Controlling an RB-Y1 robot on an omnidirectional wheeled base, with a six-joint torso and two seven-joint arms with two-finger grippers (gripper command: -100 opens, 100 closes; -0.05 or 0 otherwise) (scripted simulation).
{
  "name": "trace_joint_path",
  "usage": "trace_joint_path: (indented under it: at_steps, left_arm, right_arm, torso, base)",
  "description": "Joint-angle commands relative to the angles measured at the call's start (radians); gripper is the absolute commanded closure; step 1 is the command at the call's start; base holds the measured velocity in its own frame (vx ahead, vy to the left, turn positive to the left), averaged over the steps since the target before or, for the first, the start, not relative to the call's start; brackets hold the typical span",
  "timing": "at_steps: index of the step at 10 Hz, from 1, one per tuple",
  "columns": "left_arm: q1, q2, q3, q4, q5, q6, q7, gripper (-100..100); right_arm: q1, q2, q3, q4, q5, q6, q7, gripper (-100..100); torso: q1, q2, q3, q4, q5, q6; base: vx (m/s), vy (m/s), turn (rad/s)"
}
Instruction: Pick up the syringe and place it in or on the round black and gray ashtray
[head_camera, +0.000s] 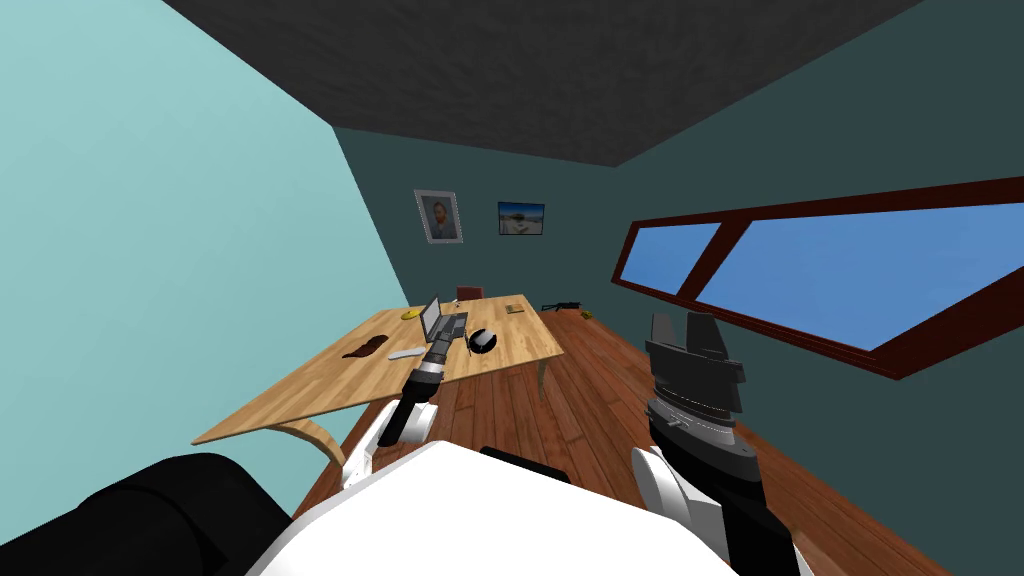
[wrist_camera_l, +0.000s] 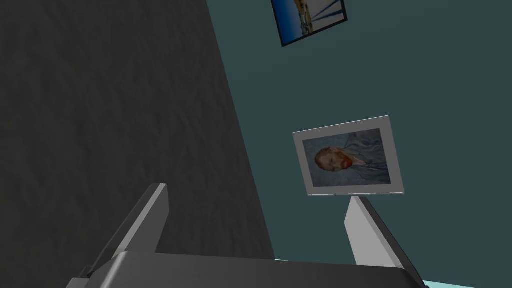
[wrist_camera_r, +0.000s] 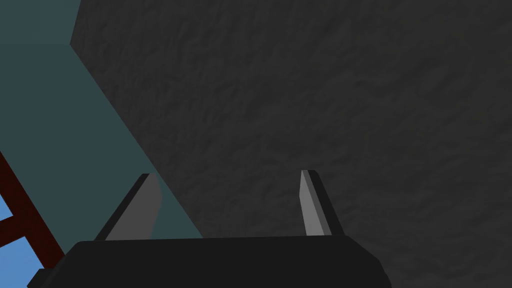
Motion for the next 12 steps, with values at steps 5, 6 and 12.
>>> trace_joint_path:
  at_steps: [5,6,12]
  left_arm:
    - [-0.052,0.022,0.054,0.135,-0.069,-0.058,-0.141,-100]
    - [-0.068,0.025,0.069,0.175,-0.090,-0.076,-0.174,-100]
    - [-0.120,0.032,0.115,0.322,-0.150,-0.134,-0.310,-100]
  right_arm:
    - [0.000,0.000,0.000,0.000,0.000,0.000,0.000,0]
    - [0.000,0.000,0.000,0.000,0.000,0.000,0.000,0]
    - [0.000,0.000,0.000,0.000,0.000,0.000,0.000,0]
  torso:
    - [0.001,0.001,0.001,0.000,0.000,0.000]
    - [0.001,0.000,0.000,0.000,0.000,0.000]
    - [0.001,-0.002,-0.001,0.000,0.000,0.000]
  base:
    - [-0.084,0.034,-0.084]
    - [-0.060,0.021,-0.072]
    - [-0.051,0.033,-0.078]
